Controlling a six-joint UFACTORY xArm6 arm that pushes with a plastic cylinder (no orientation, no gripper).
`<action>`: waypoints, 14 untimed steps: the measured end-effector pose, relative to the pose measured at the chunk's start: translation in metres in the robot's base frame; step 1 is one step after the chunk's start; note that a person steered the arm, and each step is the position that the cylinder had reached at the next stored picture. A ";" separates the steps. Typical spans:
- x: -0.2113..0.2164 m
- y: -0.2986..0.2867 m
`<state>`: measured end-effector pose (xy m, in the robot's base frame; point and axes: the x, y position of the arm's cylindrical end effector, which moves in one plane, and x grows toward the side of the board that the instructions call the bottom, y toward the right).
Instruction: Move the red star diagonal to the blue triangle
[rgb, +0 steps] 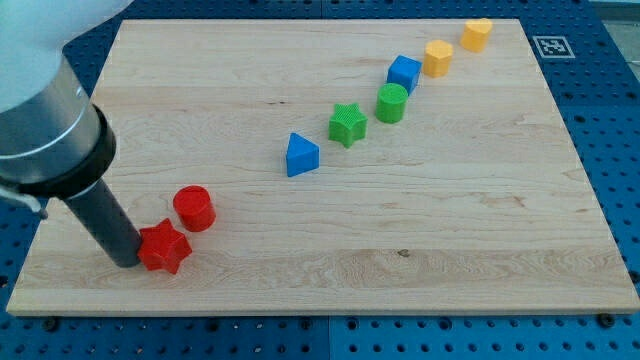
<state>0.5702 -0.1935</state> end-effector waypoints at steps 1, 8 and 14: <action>0.000 0.018; -0.052 0.169; 0.015 0.196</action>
<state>0.5849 0.0023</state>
